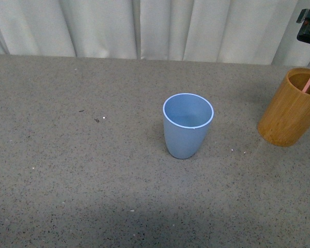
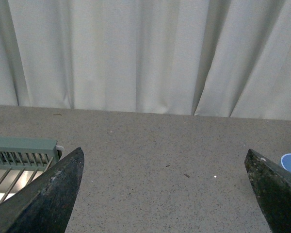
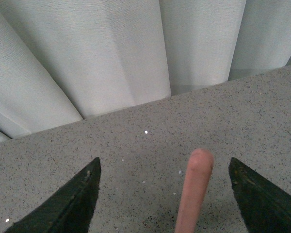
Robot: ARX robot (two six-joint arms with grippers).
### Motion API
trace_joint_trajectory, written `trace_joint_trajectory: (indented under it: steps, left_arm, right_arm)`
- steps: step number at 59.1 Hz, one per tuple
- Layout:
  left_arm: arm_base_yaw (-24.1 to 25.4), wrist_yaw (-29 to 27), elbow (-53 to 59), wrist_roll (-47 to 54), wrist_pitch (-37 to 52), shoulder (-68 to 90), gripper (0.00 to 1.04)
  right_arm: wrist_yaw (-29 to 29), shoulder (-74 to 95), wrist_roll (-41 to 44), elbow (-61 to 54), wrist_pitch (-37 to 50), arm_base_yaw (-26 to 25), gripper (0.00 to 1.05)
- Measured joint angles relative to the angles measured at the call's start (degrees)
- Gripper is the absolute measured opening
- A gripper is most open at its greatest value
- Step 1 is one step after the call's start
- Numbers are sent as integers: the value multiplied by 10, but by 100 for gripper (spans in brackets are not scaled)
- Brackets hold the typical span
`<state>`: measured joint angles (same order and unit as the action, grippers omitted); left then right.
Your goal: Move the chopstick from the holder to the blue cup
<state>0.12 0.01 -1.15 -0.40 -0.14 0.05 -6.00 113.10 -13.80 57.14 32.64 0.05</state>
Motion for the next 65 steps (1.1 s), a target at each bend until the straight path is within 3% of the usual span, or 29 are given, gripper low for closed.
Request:
trace_joint_trajectory:
  steps: [27, 50, 65]
  left_arm:
    - [0, 0, 0, 0, 0, 0, 98]
    - [0, 0, 0, 0, 0, 0, 98]
    - [0, 0, 0, 0, 0, 0, 98]
  right_arm:
    - [9, 5, -11, -14, 25, -13, 2]
    - [16, -11, -17, -33, 33, -24, 2]
    - [32, -111, -8, -38, 8, -26, 2]
